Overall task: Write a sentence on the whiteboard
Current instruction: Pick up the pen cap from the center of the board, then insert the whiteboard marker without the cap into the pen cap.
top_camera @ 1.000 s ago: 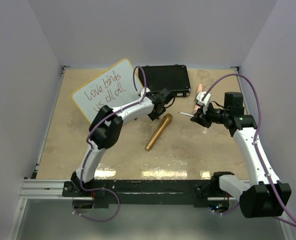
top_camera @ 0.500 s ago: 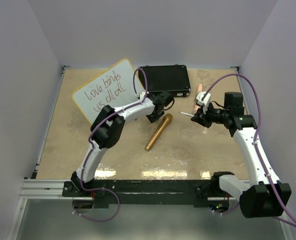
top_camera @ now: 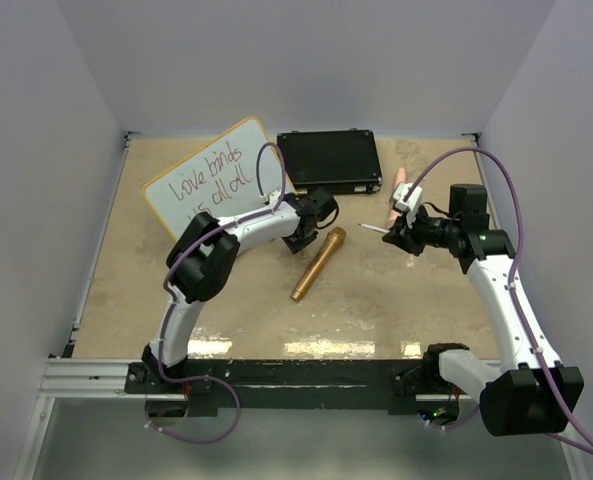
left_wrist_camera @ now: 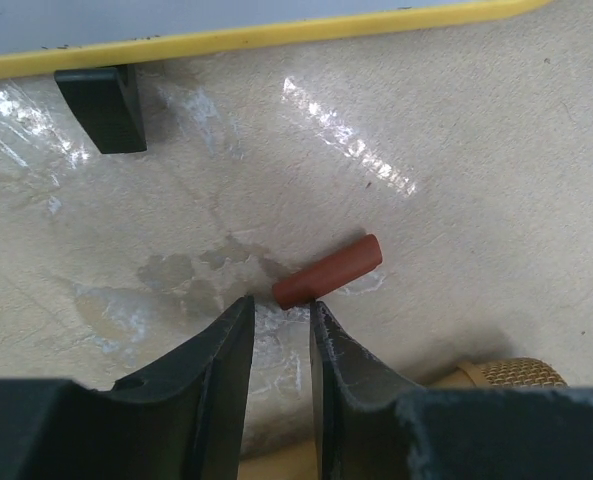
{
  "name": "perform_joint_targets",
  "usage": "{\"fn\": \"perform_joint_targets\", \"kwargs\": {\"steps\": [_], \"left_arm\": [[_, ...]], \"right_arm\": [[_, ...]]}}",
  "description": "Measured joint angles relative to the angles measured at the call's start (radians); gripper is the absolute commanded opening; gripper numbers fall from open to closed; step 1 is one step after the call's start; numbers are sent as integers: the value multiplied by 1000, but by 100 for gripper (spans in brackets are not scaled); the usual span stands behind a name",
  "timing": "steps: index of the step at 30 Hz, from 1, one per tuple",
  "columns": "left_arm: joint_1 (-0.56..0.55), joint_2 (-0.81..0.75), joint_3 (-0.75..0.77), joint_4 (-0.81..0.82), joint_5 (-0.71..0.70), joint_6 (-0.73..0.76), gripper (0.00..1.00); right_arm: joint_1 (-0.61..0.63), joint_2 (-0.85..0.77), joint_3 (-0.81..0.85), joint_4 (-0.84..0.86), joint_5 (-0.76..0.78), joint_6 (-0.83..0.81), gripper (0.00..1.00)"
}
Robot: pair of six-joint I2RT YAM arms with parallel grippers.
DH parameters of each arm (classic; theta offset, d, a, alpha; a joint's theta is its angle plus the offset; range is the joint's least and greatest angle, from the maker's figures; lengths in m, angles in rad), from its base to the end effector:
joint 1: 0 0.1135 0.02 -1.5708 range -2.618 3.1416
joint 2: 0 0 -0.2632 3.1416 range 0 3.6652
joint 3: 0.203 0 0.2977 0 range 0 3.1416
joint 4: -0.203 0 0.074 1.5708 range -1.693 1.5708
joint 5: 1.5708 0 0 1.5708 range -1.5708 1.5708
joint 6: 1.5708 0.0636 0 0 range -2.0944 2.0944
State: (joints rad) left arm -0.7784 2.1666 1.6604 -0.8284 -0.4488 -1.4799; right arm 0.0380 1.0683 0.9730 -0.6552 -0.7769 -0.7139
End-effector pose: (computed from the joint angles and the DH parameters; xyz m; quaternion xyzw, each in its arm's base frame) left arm 0.3630 -0.3192 0.1148 -0.3573 0.9002 -0.0094 0.2489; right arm 0.2746 0.0551 0.2948 -0.4521 0.7340 0.2053 0.4633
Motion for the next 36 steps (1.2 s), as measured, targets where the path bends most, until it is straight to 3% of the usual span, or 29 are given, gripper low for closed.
{"fn": "perform_joint_targets", "kwargs": {"steps": [5,10,15,18,20,23,27,36], "left_arm": [[3,-3,-5,16,8,69,38],[4,-32,-44,64,27,194,51],[6,-171,-197,135,54,399,62],[6,-278,-243,198,106,602,70],[6,-316,-244,253,160,719,70],[18,-336,-239,368,300,916,60],[56,-292,-200,411,434,1057,53],[147,-154,-93,425,531,1186,47]], "right_arm": [[0,0,0,0,0,0,0],[0,0,0,0,0,0,0],[0,0,0,0,0,0,0],[0,0,0,0,0,0,0],[0,0,0,0,0,0,0],[0,0,0,0,1,0,0],[0,0,-2,0,1,0,0],[0,0,-10,1,1,-1,0]]}}
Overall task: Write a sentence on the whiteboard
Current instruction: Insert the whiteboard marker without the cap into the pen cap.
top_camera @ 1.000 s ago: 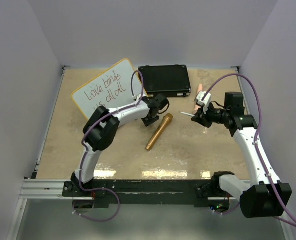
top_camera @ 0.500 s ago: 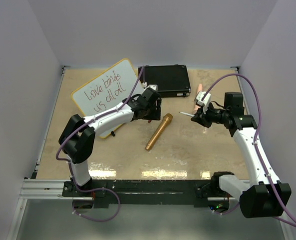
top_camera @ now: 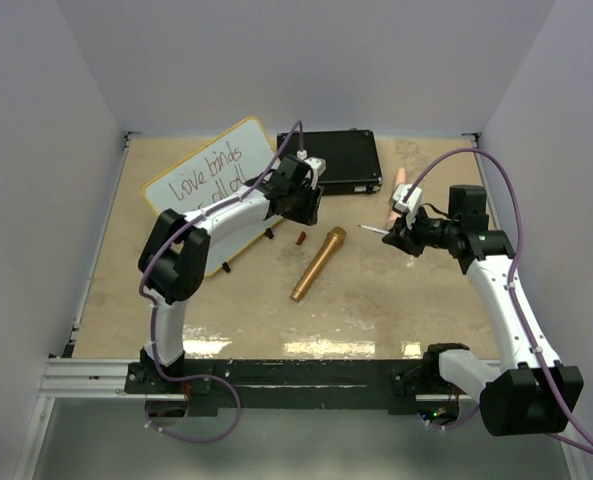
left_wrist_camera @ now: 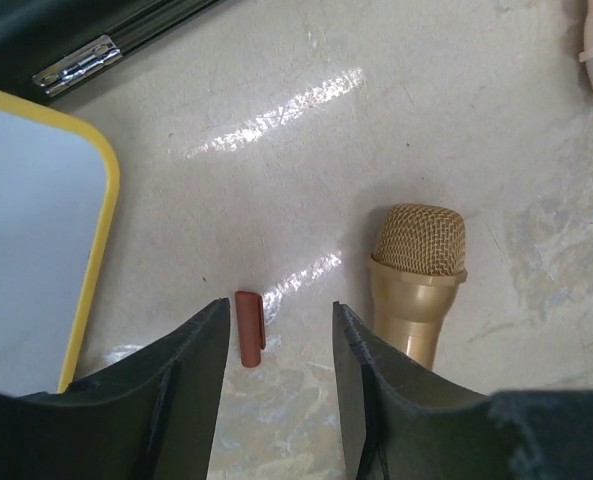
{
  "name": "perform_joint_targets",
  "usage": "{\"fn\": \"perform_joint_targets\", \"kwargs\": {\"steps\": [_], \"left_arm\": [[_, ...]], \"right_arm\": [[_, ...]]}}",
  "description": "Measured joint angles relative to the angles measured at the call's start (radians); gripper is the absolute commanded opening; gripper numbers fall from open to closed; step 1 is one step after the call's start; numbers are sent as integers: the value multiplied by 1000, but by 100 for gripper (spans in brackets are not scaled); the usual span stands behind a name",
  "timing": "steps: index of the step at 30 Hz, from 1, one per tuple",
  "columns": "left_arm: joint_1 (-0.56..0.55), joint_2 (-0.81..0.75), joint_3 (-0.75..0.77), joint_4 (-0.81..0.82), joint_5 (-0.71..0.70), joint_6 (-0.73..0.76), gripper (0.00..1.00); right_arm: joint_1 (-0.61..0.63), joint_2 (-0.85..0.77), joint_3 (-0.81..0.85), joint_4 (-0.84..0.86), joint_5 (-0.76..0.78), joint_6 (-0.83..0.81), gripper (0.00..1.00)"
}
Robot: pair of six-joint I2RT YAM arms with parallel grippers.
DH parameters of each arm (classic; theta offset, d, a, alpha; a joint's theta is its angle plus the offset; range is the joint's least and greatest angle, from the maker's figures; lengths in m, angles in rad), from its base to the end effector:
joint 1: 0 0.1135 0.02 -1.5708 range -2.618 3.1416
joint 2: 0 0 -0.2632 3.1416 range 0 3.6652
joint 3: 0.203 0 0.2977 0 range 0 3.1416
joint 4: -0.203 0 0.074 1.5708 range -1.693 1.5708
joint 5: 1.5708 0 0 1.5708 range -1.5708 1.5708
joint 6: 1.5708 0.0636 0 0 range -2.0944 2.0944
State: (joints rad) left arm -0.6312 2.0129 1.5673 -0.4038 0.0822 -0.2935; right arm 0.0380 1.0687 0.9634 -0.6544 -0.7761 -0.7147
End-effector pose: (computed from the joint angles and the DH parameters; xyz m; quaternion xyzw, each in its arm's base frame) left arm 0.4105 -0.3065 0.1767 0.1714 0.9191 -0.1917 0.2985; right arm 0.2743 0.0550 0.2910 -0.4514 0.7362 0.2068 0.4599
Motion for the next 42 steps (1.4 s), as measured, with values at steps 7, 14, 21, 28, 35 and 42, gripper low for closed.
{"fn": "perform_joint_targets", "kwargs": {"steps": [7,14,21,28,35,42], "left_arm": [[-6,76,21,-45,-18,26,42],[-18,114,47,-92,-86,28,40],[-27,134,78,-116,-107,30,31],[-33,151,84,-169,-113,51,28],[-41,200,160,-224,-116,65,26],[-48,223,199,-256,-120,89,0]], "right_arm": [[0,0,-1,0,0,0,0],[0,0,-1,0,0,0,0],[0,0,-1,0,0,0,0],[0,0,-1,0,0,0,0],[0,0,-1,0,0,0,0],[0,0,-2,0,0,0,0]]}}
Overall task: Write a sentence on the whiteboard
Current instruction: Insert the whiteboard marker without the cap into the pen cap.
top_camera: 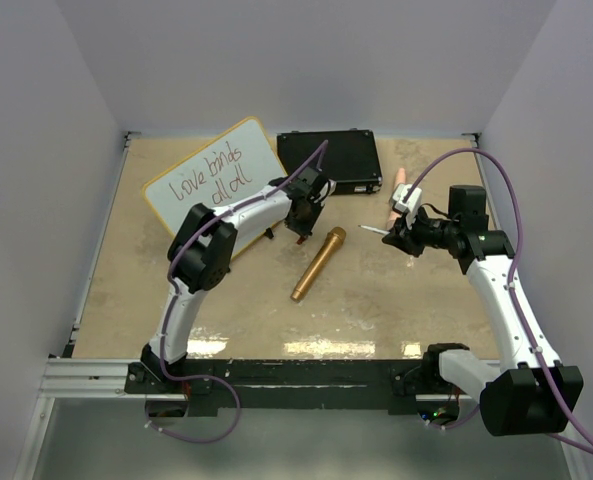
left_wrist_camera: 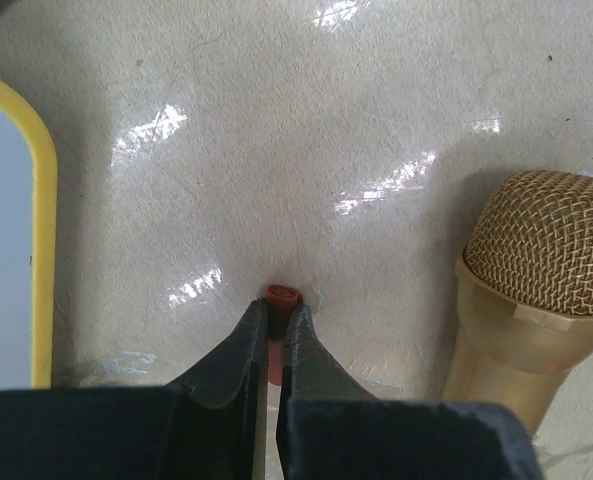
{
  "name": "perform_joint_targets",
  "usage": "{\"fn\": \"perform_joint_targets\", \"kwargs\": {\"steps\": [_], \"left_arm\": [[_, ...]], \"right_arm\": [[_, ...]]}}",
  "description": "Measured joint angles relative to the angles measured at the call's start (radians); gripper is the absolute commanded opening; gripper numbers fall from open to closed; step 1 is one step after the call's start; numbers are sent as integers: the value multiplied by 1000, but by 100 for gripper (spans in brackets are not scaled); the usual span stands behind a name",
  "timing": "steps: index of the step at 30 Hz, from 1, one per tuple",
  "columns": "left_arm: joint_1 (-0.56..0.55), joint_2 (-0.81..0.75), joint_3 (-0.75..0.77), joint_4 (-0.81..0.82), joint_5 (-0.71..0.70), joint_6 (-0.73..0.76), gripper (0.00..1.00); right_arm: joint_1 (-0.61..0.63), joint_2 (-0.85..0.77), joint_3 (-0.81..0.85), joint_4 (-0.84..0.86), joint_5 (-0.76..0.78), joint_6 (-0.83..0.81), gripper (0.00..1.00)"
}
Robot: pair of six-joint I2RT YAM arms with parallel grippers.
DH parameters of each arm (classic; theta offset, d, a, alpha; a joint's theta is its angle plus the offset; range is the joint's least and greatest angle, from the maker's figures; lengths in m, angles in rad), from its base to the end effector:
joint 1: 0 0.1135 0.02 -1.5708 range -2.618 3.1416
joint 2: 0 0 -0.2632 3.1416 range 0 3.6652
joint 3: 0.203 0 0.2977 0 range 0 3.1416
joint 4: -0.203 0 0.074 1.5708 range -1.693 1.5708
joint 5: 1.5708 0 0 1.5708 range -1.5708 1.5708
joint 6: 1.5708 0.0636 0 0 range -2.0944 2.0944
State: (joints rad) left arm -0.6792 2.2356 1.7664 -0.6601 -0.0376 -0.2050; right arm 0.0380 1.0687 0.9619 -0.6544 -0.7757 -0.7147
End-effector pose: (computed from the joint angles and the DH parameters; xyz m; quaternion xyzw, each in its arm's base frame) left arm 0.4126 -0.3300 0.1180 0.2251 0.9492 -0.0771 0.2057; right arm 0.2742 0.0550 0.2904 -0.4512 0.7366 0.2069 0.4593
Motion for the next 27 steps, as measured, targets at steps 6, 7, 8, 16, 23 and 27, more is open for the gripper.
{"fn": "perform_joint_targets", "kwargs": {"steps": [6,7,8,16,23,27], "left_arm": [[0,-28,-40,37,18,3,0],[2,-46,-70,53,33,-1,0],[5,-68,-106,80,49,-9,0],[23,-304,-341,350,129,-119,0],[40,-534,-613,734,172,-333,0],[39,-679,-856,1058,152,-575,0]], "right_arm": [[0,-1,0,0,0,0,0],[0,-2,0,0,0,0,0],[0,-2,0,0,-1,0,0],[0,-2,-2,0,-2,0,0],[5,27,-1,-6,-82,-10,0],[27,82,-1,2,-184,12,0]]}}
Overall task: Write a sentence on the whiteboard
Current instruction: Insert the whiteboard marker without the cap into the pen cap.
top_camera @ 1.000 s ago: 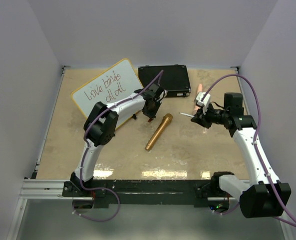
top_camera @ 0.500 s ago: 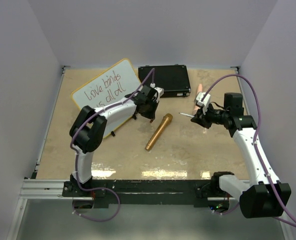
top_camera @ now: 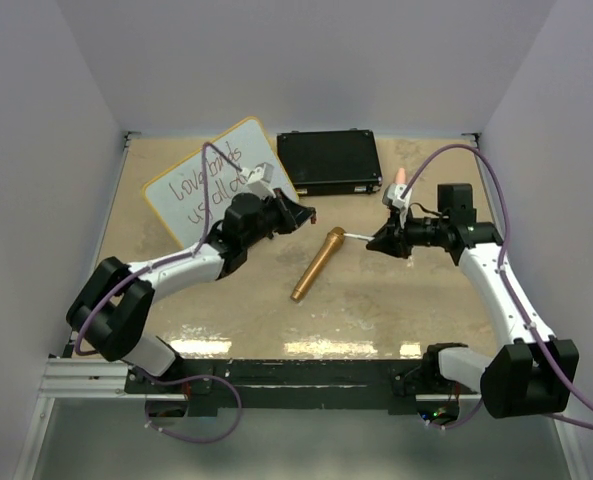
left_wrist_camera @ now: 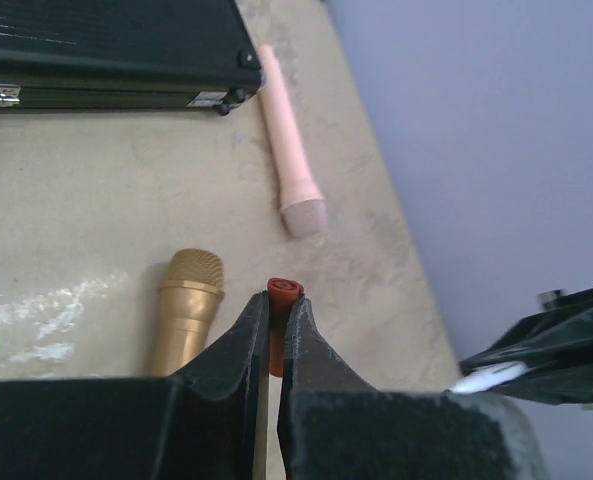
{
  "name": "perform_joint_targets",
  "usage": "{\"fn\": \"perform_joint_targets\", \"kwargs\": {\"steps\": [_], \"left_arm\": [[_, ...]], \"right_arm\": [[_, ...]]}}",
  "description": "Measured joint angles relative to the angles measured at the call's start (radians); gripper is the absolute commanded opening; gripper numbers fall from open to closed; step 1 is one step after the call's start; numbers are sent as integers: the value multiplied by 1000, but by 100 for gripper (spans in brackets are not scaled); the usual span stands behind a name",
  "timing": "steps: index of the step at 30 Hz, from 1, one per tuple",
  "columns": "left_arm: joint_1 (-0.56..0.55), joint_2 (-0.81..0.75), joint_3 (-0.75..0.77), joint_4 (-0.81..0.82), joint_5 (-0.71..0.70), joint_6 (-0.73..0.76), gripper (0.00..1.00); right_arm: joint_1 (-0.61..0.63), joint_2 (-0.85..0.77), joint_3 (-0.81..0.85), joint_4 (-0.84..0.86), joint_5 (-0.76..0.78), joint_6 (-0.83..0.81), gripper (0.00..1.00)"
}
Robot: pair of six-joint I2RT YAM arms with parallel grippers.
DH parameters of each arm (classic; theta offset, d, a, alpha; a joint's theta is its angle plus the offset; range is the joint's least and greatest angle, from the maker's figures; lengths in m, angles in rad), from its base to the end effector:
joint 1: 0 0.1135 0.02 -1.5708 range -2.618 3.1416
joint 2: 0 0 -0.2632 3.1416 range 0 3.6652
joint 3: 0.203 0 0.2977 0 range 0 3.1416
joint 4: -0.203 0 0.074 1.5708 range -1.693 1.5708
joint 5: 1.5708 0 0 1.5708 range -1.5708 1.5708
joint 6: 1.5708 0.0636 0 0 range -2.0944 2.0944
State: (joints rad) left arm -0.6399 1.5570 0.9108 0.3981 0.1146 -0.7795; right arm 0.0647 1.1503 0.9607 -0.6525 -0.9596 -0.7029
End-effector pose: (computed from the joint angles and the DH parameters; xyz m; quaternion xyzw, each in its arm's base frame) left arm 0.3312 -0.2556 0.2153 -0.0199 0.7884 -0.4338 0.4357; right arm 0.2799 0.0703 0.2753 -0.4629 0.7070 0.3104 0.4355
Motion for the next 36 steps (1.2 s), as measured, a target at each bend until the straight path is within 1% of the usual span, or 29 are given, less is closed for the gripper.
{"fn": "perform_joint_targets", "kwargs": {"steps": [2,4,7,10,12,15,19,22,28,36], "left_arm": [[-4,-47,-104,145,-29,-114,0],[-19,-69,-198,287,-92,-247,0],[-61,-71,-269,398,-194,-417,0],[-119,-86,-298,407,-311,-587,0],[-155,-109,-298,369,-396,-711,0],[-176,-142,-295,307,-485,-834,0],[-190,-159,-272,236,-570,-925,0],[-201,-159,-251,200,-603,-955,0],[-219,-136,-210,190,-637,-975,0],[-240,-94,-182,181,-655,-975,0]], "right_arm": [[10,19,-1,35,-55,56,0],[16,27,-8,105,-97,153,0],[34,18,-36,255,-106,323,0],[69,-22,-77,404,-65,484,0],[89,-62,-104,481,-31,573,0],[101,-101,-134,562,10,657,0],[102,-117,-177,624,55,725,0],[109,-117,-194,640,74,758,0],[129,-118,-212,686,109,815,0],[153,-118,-233,702,159,843,0]]}}
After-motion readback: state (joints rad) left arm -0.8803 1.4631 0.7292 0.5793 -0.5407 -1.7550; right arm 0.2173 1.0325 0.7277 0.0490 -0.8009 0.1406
